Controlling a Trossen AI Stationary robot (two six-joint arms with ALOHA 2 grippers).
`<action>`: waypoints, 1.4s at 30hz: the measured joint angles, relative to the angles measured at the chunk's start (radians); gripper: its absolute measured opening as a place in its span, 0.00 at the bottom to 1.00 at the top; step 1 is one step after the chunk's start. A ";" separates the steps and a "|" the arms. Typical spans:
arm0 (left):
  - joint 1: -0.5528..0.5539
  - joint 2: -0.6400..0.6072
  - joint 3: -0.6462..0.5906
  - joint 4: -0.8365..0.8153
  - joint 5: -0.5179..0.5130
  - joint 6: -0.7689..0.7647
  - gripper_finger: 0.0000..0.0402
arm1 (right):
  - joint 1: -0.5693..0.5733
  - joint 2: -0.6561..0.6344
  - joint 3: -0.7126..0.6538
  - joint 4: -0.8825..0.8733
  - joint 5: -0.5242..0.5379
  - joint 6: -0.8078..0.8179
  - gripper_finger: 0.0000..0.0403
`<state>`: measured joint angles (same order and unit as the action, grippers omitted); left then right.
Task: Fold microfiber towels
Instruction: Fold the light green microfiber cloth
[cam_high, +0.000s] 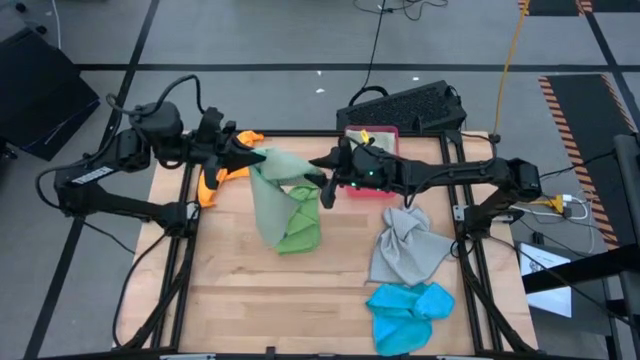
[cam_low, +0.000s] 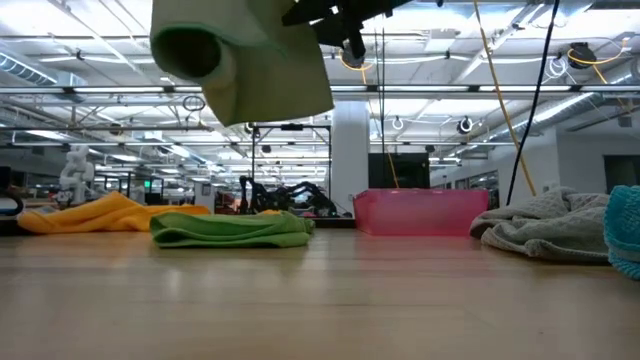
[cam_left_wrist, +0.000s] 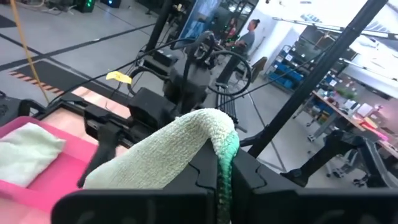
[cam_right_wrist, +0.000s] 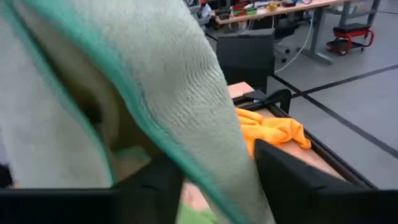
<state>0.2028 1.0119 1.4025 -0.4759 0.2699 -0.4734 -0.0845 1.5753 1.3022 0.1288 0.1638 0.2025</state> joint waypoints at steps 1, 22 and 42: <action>0.002 0.000 0.000 -0.003 -0.002 0.005 0.03 | 0.000 0.000 0.000 0.002 -0.001 0.015 0.31; 0.038 0.015 -0.240 -0.453 -0.181 0.097 0.56 | -0.034 -0.399 0.000 -0.346 -0.180 0.312 0.00; 0.032 0.431 -0.892 0.388 -0.116 0.080 0.23 | -0.060 -0.490 0.000 -0.328 -0.287 0.581 0.00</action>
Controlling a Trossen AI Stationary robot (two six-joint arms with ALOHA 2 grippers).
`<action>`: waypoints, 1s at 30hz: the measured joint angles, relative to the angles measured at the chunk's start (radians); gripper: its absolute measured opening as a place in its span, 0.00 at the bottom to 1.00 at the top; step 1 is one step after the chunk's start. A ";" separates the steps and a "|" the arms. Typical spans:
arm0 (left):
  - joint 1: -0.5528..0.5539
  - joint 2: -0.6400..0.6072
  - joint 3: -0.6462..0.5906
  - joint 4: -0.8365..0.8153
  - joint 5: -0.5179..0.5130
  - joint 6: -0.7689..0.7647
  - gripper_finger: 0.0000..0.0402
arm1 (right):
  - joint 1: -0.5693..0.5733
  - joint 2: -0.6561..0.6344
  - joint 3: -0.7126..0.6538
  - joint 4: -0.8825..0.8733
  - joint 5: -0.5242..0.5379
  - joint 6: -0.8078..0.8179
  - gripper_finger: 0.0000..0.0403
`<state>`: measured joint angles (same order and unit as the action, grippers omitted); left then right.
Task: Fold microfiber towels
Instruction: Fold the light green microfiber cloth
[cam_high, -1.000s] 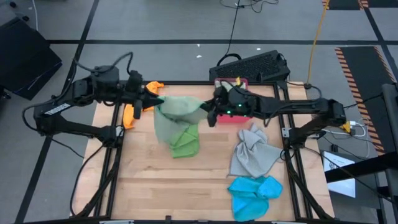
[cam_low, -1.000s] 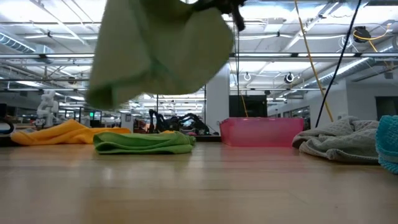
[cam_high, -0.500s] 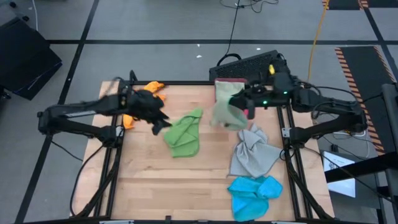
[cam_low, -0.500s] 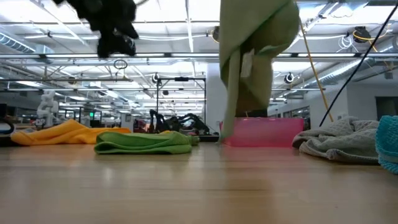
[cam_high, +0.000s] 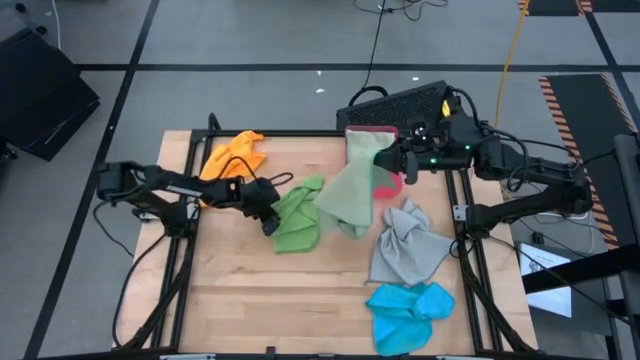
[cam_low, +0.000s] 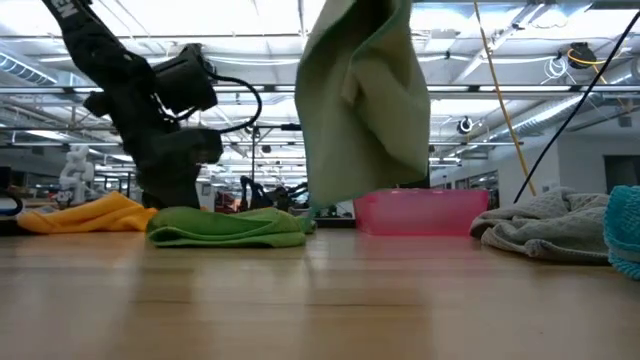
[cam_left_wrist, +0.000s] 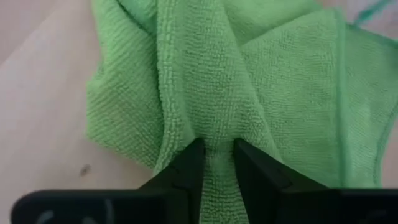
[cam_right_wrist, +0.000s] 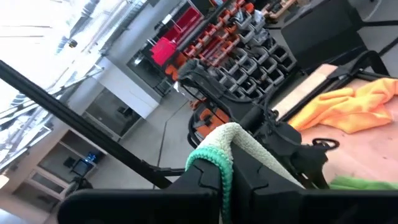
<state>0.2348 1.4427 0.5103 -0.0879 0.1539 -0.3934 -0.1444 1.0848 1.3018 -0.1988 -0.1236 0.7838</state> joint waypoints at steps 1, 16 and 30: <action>0.011 0.011 0.001 -0.016 0.007 0.006 0.22 | -0.001 0.004 0.000 -0.003 0.001 -0.003 0.00; 0.086 -0.213 0.263 -0.623 -0.171 0.051 0.16 | -0.049 0.149 0.000 0.095 0.073 0.043 0.00; -0.130 -0.344 0.494 -0.327 -0.276 0.009 0.43 | -0.140 0.240 0.000 0.209 0.087 0.095 0.00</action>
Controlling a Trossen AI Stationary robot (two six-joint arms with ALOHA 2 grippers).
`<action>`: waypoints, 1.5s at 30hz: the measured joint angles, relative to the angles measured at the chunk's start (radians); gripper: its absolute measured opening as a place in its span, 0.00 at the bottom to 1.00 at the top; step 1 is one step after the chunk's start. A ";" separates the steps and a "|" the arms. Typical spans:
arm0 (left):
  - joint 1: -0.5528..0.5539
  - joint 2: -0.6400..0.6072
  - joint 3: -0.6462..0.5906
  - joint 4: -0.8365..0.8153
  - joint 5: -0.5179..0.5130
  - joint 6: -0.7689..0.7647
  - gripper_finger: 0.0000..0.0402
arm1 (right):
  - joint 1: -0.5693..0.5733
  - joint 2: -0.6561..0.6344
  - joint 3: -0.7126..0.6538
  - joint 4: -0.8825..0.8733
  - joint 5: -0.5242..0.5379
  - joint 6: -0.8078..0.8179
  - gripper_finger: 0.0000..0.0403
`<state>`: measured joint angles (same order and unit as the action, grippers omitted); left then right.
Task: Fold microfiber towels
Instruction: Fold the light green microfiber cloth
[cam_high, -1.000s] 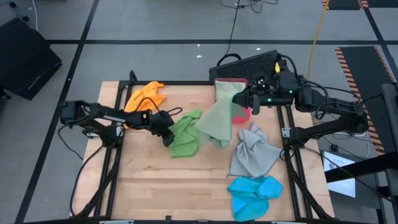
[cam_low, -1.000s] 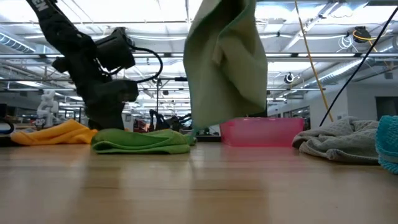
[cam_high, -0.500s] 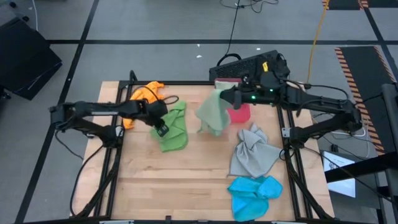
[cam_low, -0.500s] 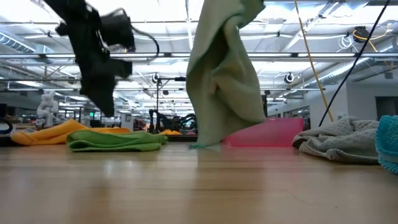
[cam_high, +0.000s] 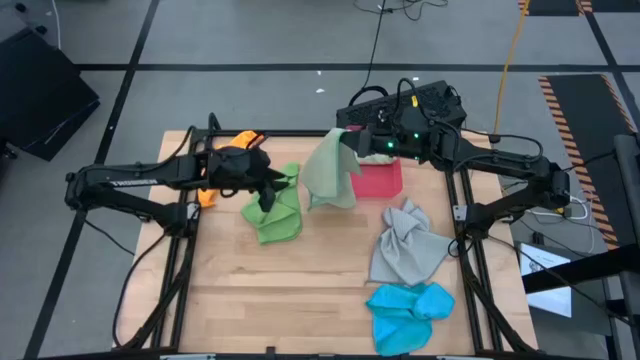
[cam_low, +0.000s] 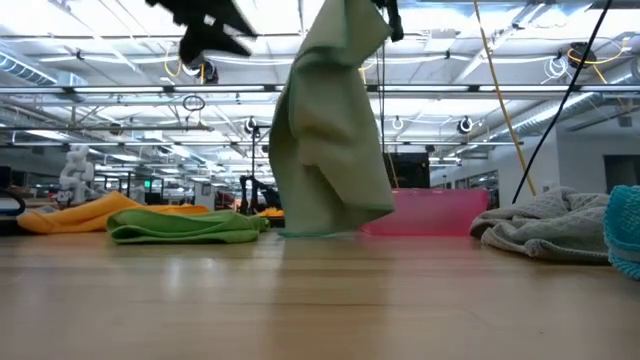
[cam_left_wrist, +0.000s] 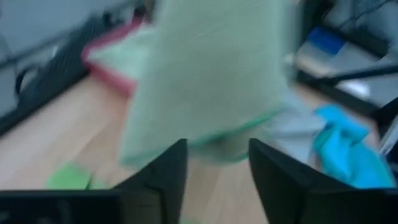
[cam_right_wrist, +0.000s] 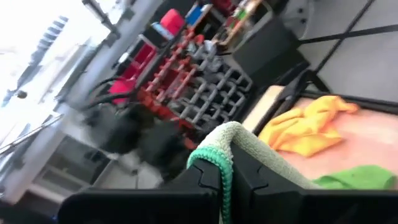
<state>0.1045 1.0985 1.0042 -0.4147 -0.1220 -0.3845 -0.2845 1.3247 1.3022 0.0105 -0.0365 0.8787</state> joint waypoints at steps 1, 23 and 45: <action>-0.025 0.001 0.000 0.035 -0.028 0.005 0.48 | -0.008 0.004 0.000 0.012 0.008 0.000 0.00; -0.146 0.357 0.000 0.718 -0.640 0.402 0.77 | -0.057 0.100 0.000 0.088 0.040 0.143 0.00; 0.285 0.168 0.000 0.381 0.267 0.160 0.77 | -0.063 0.111 0.000 0.037 -0.117 0.218 0.00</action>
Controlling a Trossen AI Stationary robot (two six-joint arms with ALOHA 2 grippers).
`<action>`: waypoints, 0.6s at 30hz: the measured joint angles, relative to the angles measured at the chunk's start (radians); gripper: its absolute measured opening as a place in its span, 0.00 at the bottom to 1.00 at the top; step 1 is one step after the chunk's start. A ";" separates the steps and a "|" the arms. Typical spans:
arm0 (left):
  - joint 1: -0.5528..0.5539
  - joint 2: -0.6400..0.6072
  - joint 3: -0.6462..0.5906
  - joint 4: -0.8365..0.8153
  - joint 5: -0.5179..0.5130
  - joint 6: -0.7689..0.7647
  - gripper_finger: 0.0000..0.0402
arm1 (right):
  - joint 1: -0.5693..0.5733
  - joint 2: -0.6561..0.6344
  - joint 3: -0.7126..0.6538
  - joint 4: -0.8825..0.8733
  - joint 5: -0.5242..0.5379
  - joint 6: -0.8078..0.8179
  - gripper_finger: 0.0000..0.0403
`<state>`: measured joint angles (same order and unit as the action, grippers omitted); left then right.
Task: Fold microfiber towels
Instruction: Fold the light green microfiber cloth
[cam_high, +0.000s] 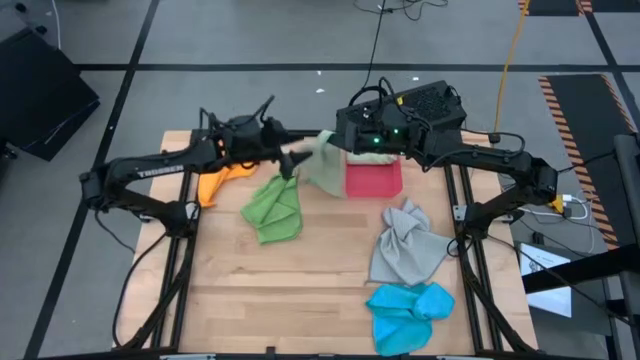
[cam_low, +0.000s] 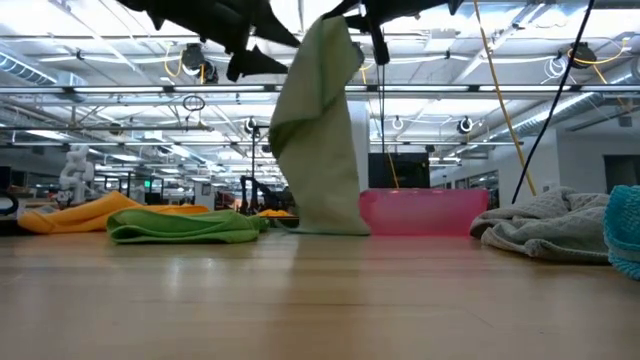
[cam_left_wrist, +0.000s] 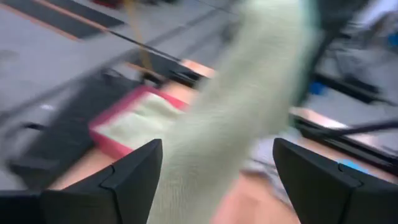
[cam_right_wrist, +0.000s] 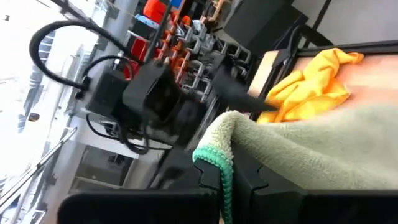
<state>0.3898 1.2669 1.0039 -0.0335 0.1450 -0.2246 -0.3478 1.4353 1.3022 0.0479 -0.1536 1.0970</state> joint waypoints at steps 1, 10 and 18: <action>-0.009 -0.009 0.000 -0.017 0.030 -0.007 0.76 | -0.006 0.000 0.000 0.000 -0.001 0.007 0.00; -0.217 -0.070 0.000 -0.302 -0.091 0.006 0.59 | -0.046 0.000 0.000 0.001 0.020 0.051 0.00; -0.396 0.028 0.000 -0.220 -0.578 0.316 0.56 | -0.053 0.000 0.000 0.010 0.099 0.164 0.00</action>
<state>-0.0057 1.2944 1.0039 -0.2533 -0.4325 0.0914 -0.4007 1.4353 1.3022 0.0578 -0.0549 1.2608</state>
